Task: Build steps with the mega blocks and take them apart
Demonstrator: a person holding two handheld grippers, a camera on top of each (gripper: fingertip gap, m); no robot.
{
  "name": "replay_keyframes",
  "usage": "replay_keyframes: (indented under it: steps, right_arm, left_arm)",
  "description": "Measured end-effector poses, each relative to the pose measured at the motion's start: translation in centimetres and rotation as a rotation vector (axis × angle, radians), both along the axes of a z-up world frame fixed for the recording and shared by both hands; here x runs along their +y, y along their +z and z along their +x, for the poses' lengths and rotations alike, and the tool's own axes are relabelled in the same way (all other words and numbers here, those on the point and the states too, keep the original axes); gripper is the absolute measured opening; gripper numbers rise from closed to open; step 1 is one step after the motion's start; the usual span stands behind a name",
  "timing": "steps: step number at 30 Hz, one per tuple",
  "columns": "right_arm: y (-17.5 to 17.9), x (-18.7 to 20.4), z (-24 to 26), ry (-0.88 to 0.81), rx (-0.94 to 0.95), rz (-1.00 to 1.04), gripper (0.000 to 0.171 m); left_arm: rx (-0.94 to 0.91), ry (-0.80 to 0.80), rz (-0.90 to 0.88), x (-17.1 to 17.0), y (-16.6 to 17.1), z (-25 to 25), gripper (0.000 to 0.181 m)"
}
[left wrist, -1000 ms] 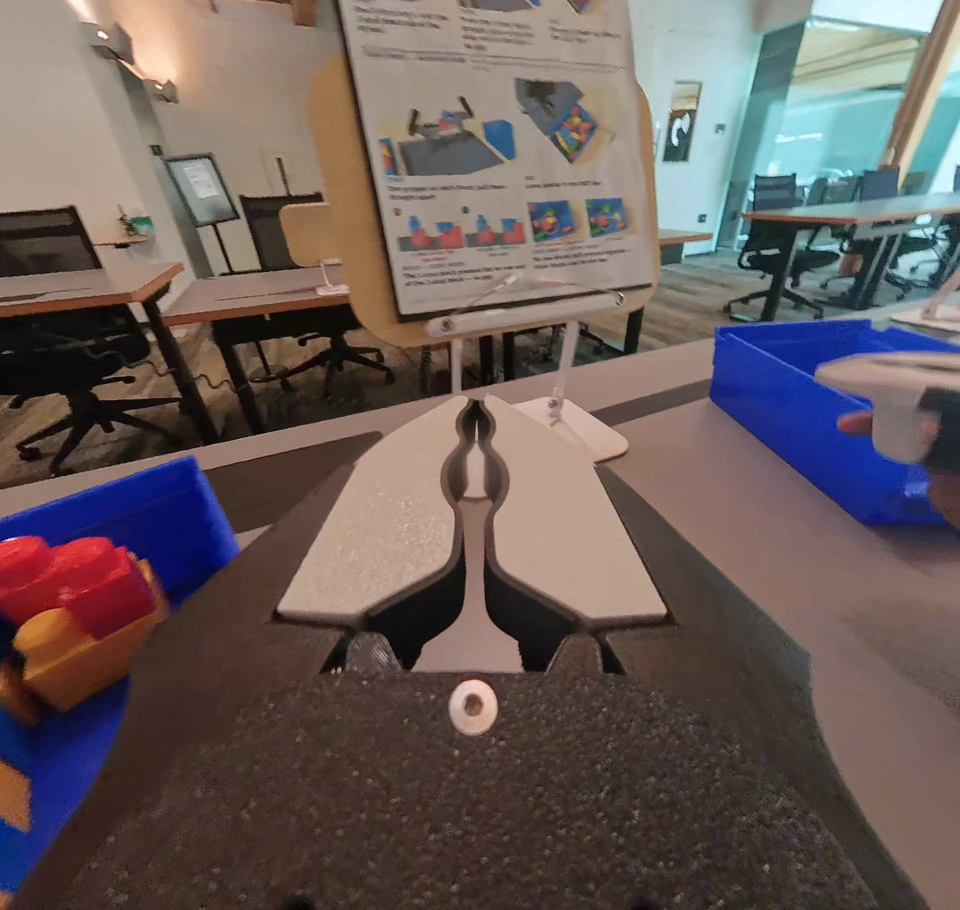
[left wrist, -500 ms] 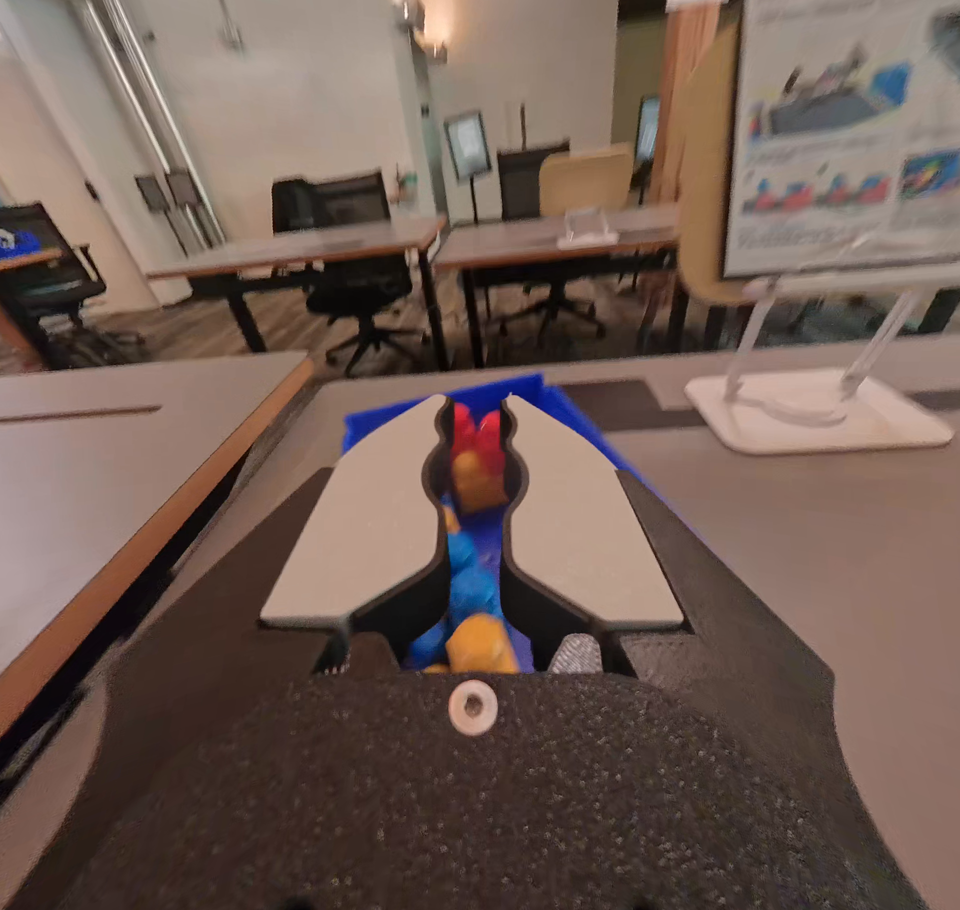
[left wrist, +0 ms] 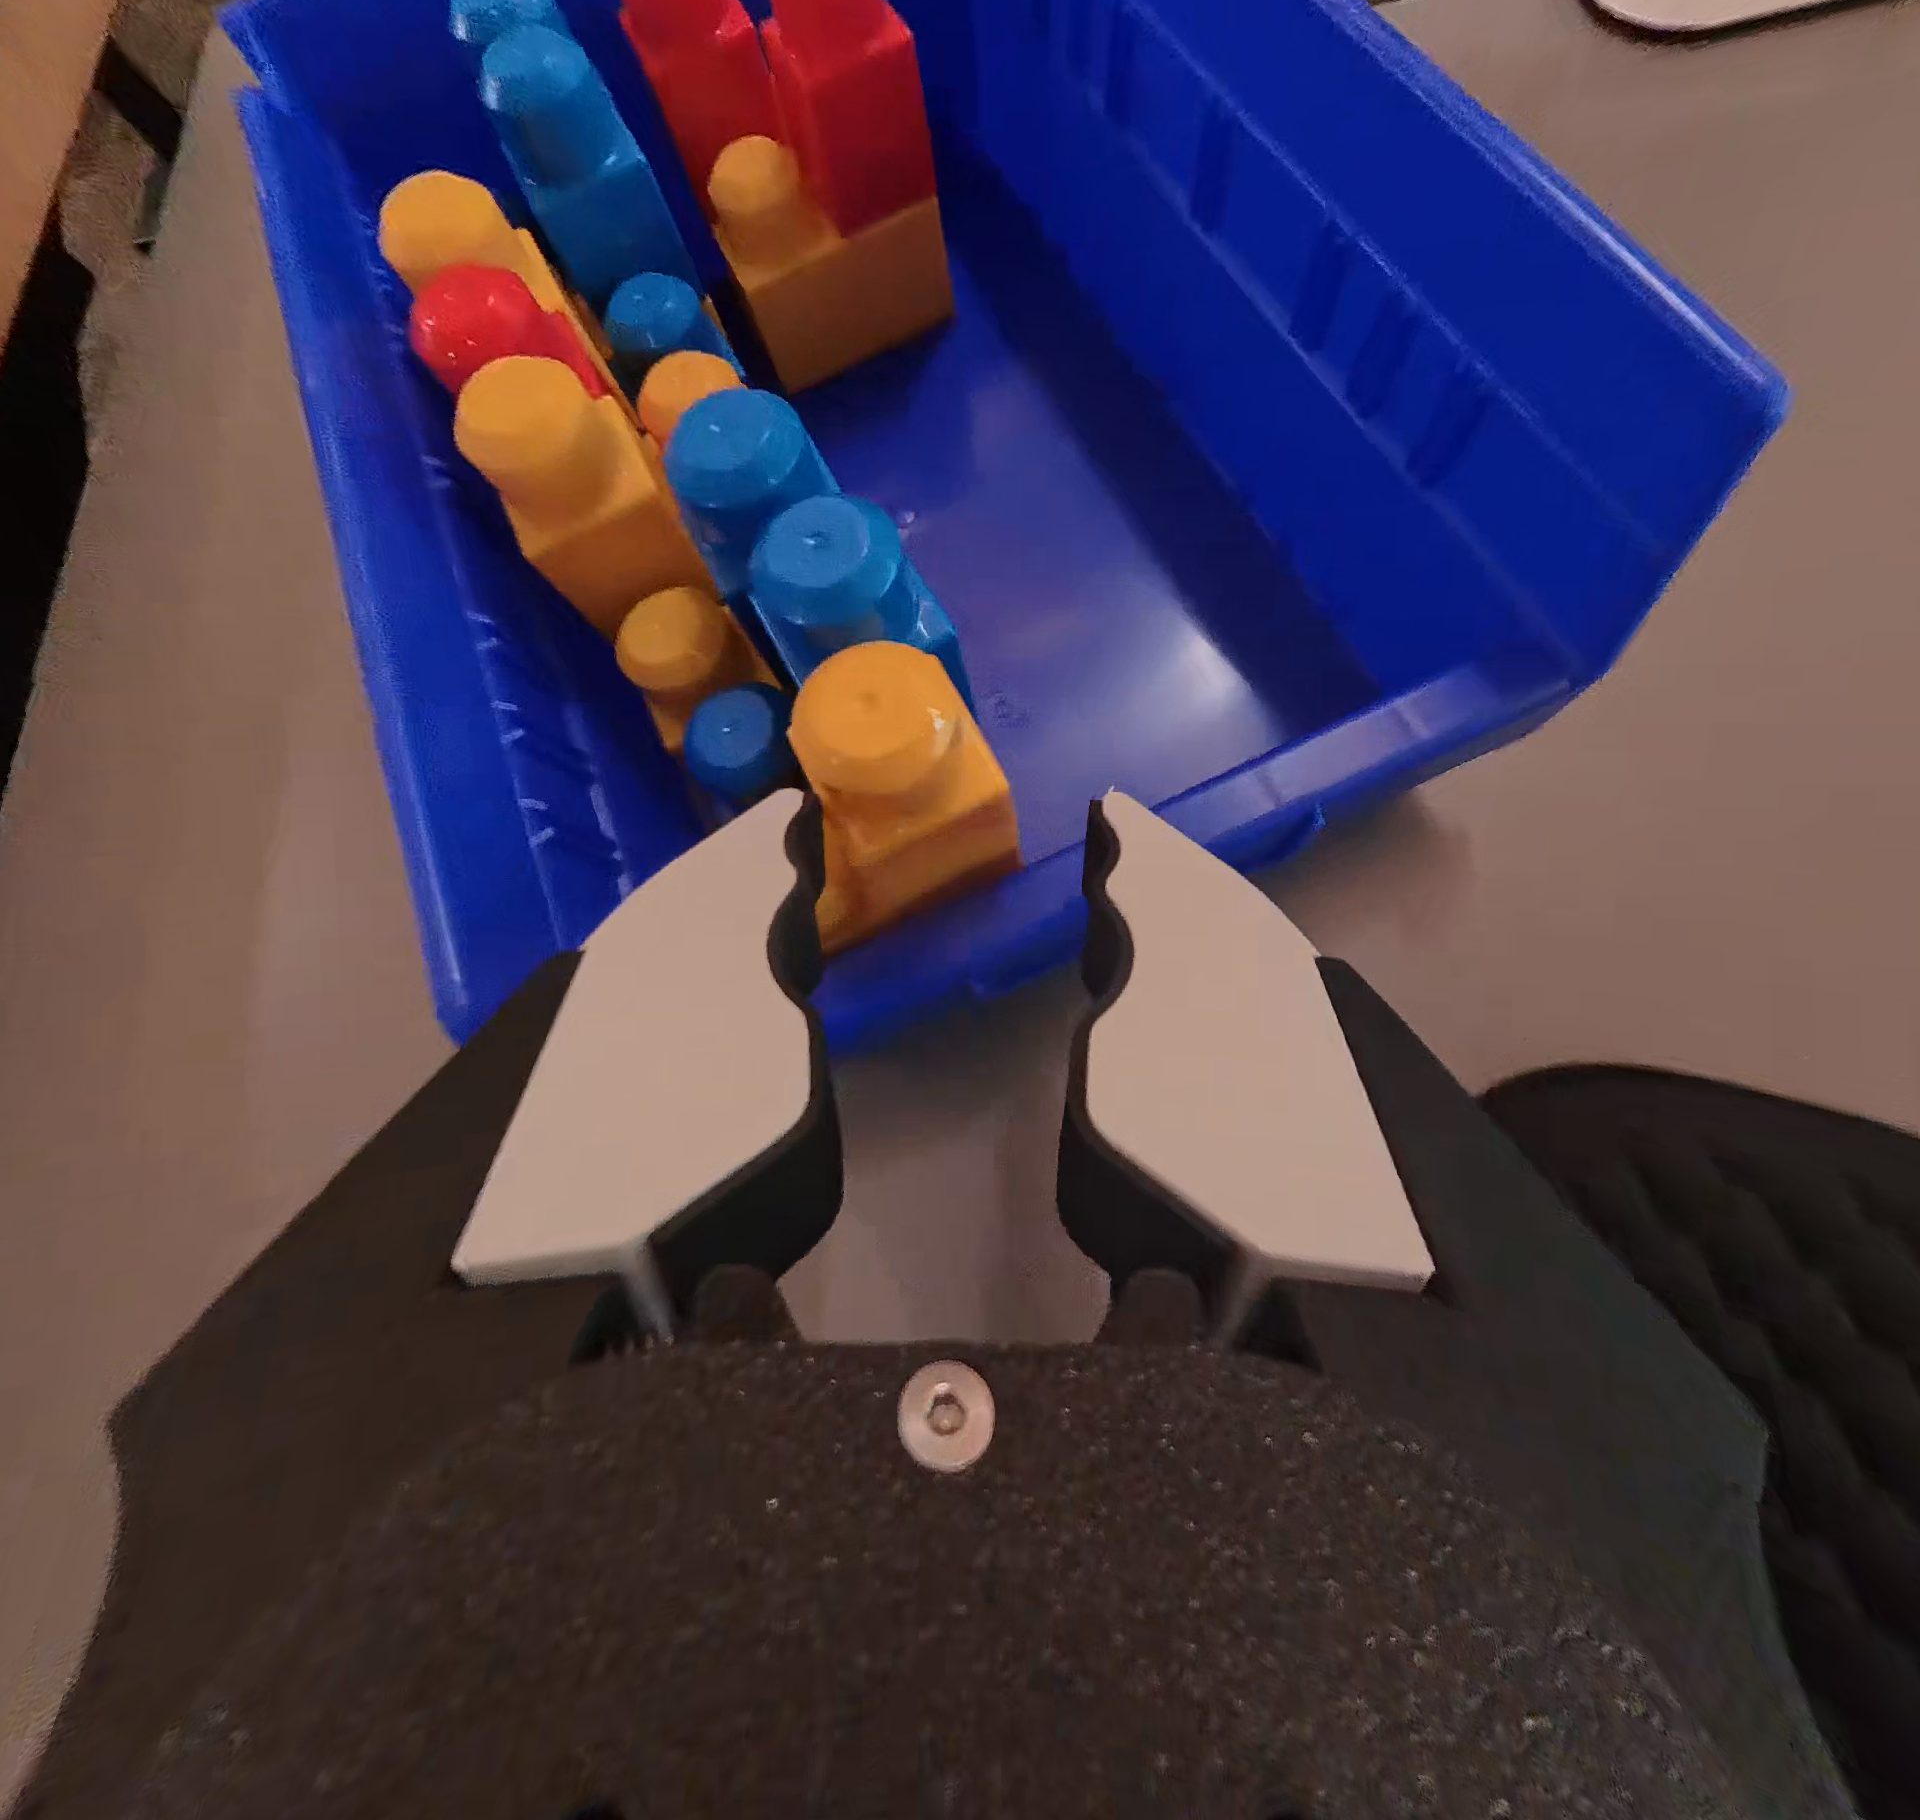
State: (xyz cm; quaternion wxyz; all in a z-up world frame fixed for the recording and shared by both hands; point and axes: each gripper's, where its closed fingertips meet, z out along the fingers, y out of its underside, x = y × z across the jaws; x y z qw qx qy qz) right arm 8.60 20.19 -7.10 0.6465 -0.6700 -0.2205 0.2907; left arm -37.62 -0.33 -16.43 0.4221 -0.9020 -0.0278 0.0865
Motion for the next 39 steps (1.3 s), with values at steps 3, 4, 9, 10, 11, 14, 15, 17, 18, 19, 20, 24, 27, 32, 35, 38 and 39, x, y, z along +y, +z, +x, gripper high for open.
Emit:
replay_keyframes:
  steps: [3, 4, 9, 10, 11, 14, 15, 17, 18, 19, 20, 24, 27, 32, 35, 38, 39]
  right_arm:
    - [-0.3, -0.2, -0.5, 0.009, -0.031, 0.008, 0.000]
    - [-0.4, -0.3, -0.6, 0.012, -0.037, 0.009, 0.000]
    - [-0.7, -0.4, -1.0, 0.027, -0.046, 0.001, 0.000]
    - [-0.8, -0.4, -1.0, 0.029, -0.045, -0.003, 0.000]
    - [-0.8, -0.5, -1.0, 0.031, -0.043, -0.005, 0.000]
    - [-0.7, -0.5, -1.0, 0.032, -0.041, -0.006, 0.000]
    - [-0.7, -0.5, -1.0, 0.032, -0.041, -0.005, 0.000]
    - [-0.7, -0.5, -1.0, 0.031, -0.041, -0.002, 0.000]
    - [-0.7, -0.6, -1.0, 0.031, -0.041, -0.001, 0.000]
    - [-0.7, -0.6, -1.0, 0.031, -0.041, -0.002, 0.000]
    - [-0.7, -0.6, -1.0, 0.033, -0.040, -0.003, 0.000]
    - [-0.7, -0.7, -1.3, 0.043, -0.040, 0.003, 0.000]
    - [-0.5, -0.9, -1.5, 0.053, -0.039, 0.014, 0.000]
    - [-0.5, -1.1, -1.8, 0.062, -0.043, 0.025, 0.000]
    - [-0.5, -1.1, -1.9, 0.065, -0.045, 0.032, 0.000]
    - [-0.4, -1.1, -1.8, 0.064, -0.044, 0.044, 0.000]
    - [-0.4, -1.1, -1.8, 0.065, -0.044, 0.048, 0.000]
  left_arm:
    - [0.045, 0.068, -0.011, 0.8, -0.8, -0.8, 0.046]
    - [0.060, 0.079, -0.026, 0.9, -1.2, -1.0, 0.046]
    - [0.111, 0.118, -0.014, 1.1, -1.6, -1.7, 0.042]
    - [0.115, 0.118, -0.004, 1.0, -1.4, -1.6, 0.042]
    - [0.114, 0.115, 0.017, 0.9, -0.9, -1.4, 0.041]
    - [0.134, 0.114, 0.065, 0.1, 1.0, -0.9, 0.041]
    - [0.144, 0.109, 0.085, -0.1, 1.9, -0.6, 0.041]
    - [0.150, 0.082, 0.138, -0.7, 4.0, 0.5, 0.040]
    - [0.149, 0.057, 0.178, -0.8, 5.4, 1.3, 0.040]
    - [0.154, 0.033, 0.226, -0.9, 7.0, 2.1, 0.040]
    - [0.152, 0.007, 0.270, -1.0, 8.5, 3.0, 0.040]
    - [0.079, -0.161, 0.456, -0.3, 14.4, 7.9, 0.040]
    - [0.013, -0.281, 0.545, 1.0, 17.4, 11.3, 0.040]
    - [-0.104, -0.473, 0.645, 4.1, 20.5, 17.6, 0.040]
    - [-0.216, -0.586, 0.689, 5.9, 21.3, 21.6, 0.040]
    - [-0.394, -0.669, 0.671, 8.0, 20.2, 25.1, 0.040]
    - [-0.453, -0.689, 0.653, 8.7, 19.4, 26.1, 0.040]
